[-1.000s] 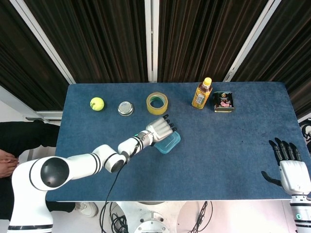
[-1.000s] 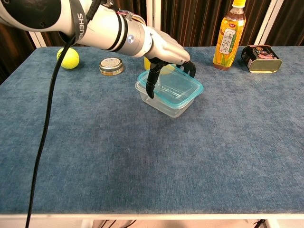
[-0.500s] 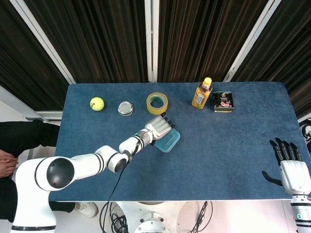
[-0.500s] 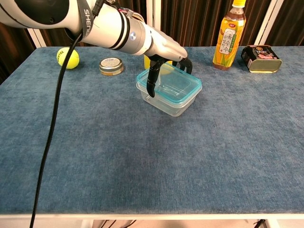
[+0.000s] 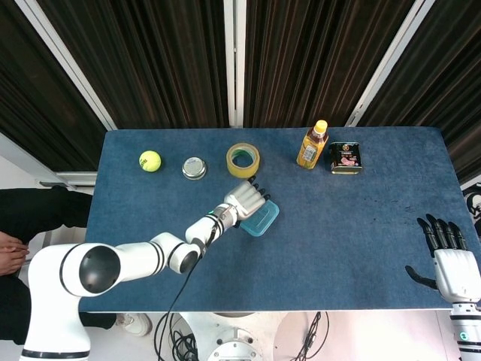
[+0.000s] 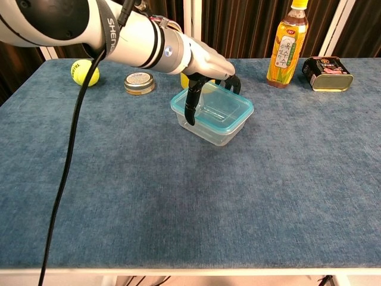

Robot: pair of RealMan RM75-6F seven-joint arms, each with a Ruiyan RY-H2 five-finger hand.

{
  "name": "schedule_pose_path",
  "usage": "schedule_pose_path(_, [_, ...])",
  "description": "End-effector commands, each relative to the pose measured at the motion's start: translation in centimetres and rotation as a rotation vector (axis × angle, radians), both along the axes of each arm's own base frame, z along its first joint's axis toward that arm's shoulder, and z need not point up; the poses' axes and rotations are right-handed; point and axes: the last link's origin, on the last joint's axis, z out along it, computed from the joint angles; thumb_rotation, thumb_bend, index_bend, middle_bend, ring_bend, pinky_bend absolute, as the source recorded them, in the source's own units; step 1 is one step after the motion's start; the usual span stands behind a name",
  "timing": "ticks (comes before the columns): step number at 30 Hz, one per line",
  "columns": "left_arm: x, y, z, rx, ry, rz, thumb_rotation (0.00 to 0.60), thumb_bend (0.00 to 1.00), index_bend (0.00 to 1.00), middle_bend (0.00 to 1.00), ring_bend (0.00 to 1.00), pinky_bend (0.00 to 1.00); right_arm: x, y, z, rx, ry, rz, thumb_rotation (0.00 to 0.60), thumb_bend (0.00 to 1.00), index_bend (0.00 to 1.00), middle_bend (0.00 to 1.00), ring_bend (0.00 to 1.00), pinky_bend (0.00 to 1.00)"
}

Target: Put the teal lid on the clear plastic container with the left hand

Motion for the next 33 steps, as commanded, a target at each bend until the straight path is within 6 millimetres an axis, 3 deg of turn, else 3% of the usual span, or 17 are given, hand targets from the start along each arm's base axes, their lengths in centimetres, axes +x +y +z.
schedule_pose_path(1, [0.23, -0.13, -0.05, 0.006, 0.002, 0.0, 0.6, 0.12, 0.28, 0.26, 0.15, 0.03, -0.01, 0.01, 0.03, -0.001, 0.0, 0.0, 0.6, 0.1, 0.0, 0.0, 0.0, 0.0])
schedule_pose_path(12, [0.89, -0.26, -0.4, 0.021, 0.001, 0.012, 0.6, 0.11, 0.25, 0.24, 0.15, 0.03, -0.13, 0.06, 0.04, -0.001, -0.001, -0.003, 0.6, 0.1, 0.0, 0.0, 0.0, 0.0])
schedule_pose_path(17, [0.86, -0.23, -0.44, 0.025, 0.009, 0.028, 0.6, 0.09, 0.18, 0.2, 0.15, 0.02, -0.26, 0.1, 0.08, -0.003, -0.002, -0.006, 0.6, 0.11, 0.0, 0.0, 0.0, 0.0])
schedule_pose_path(25, [0.9, -0.45, -0.31, 0.019, 0.018, 0.052, 0.6, 0.07, 0.07, 0.06, 0.02, 0.02, -0.4, 0.07, 0.03, -0.001, -0.006, -0.005, 0.6, 0.11, 0.0, 0.0, 0.0, 0.0])
schedule_pose_path(33, [0.99, -0.67, -0.19, 0.019, 0.017, 0.036, 0.6, 0.07, 0.06, 0.04, 0.01, 0.01, -0.48, 0.15, 0.11, -0.005, -0.008, -0.005, 0.6, 0.11, 0.0, 0.0, 0.0, 0.0])
